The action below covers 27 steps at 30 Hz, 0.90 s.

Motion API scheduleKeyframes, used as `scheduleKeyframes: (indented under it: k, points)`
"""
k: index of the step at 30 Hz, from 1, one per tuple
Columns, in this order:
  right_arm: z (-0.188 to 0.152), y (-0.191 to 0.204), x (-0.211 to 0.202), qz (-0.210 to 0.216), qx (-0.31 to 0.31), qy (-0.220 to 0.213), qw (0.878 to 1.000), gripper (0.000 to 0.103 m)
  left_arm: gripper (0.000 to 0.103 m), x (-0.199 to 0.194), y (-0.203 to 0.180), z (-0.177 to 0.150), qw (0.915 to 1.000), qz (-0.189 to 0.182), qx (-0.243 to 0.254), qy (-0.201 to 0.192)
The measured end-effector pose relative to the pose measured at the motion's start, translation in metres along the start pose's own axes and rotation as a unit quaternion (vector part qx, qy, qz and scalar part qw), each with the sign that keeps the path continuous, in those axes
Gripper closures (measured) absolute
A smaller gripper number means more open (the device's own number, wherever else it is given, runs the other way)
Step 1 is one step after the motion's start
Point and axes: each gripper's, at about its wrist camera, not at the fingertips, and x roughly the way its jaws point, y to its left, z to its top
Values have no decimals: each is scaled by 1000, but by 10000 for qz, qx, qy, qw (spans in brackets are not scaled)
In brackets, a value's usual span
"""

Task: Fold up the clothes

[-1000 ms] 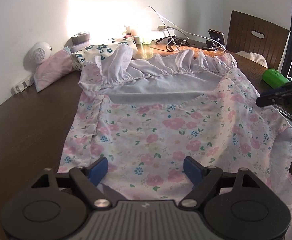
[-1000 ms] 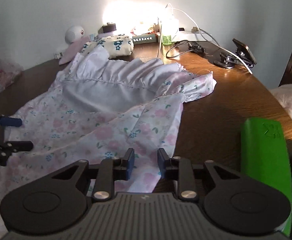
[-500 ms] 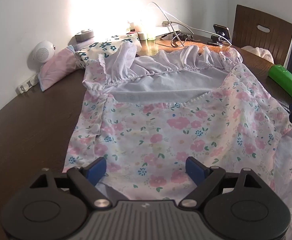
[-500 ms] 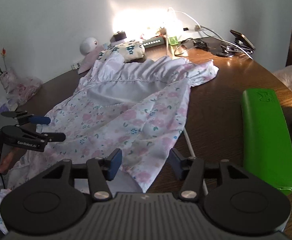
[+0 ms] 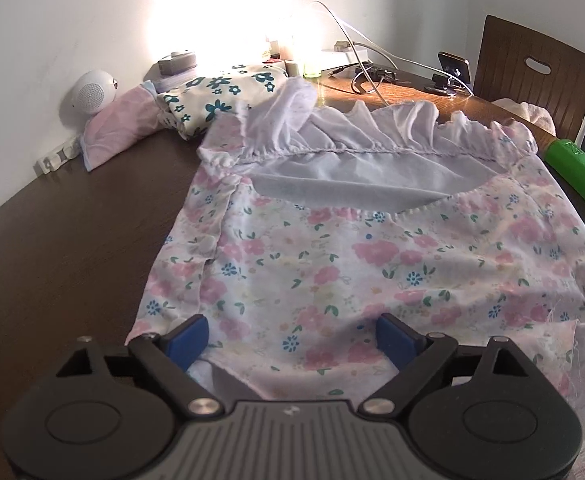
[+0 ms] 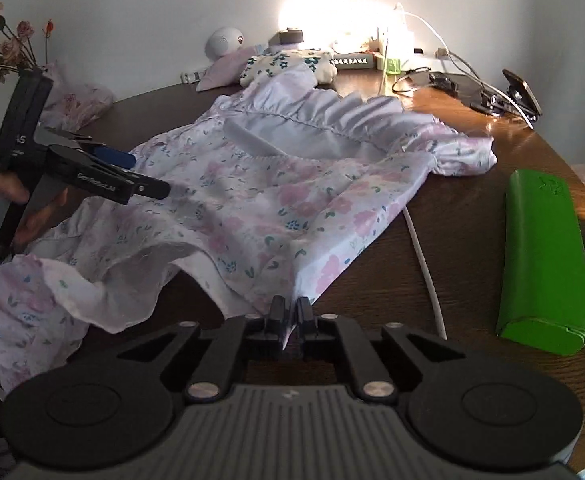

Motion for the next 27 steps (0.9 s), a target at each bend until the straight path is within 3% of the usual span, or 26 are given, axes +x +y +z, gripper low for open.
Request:
scheduleKeyframes:
  k: [1,3,7,9,11,15,17,20,21,22,24,25,27]
  points:
    - [1,3,-4,-5,-68,-66,10000,80,12,-10,-1,0,9999,-86,69,-89]
    - [9,-3,-10,-119,-36,-386,9992,65,20,-29,-2,-1,9991,-259,207,-267]
    - [23,-16,9,-223,137,-425,9988,72,25,-68,-5,-2,9949,-626,482,-627]
    - [24,-17,18,-118,181,-363,9991,72,23,-104,-17,-9,9875,-1153,624,-871]
    - [19,-18,26,-54,231,-266,9994,72,18,-129,-41,-19,9848,-1331,696,-869]
    - [14,-18,31,-55,274,-252,9993,72,17,-137,-98,-51,9934,-1037,467,-149]
    - [13,-16,32,-89,230,-260,9994,72,18,-133,-120,-71,9962,-718,458,156]
    - [10,-12,31,-151,91,-317,9993,71,19,-130,-147,-98,9957,402,817,152]
    - [9,-11,31,-165,75,-344,9992,71,20,-128,-152,-103,9942,541,908,194]
    - [9,-11,30,-181,67,-344,9992,71,24,-127,-153,-106,9933,607,966,191]
    - [8,-9,29,-214,49,-342,9992,71,59,-133,-152,-109,9913,657,1134,139]
    - [7,-7,28,-245,7,-322,9992,71,88,-136,-150,-110,9899,674,1236,164]
    - [4,-2,25,-283,-57,-284,9992,71,95,-140,-140,-113,9854,819,1478,220]
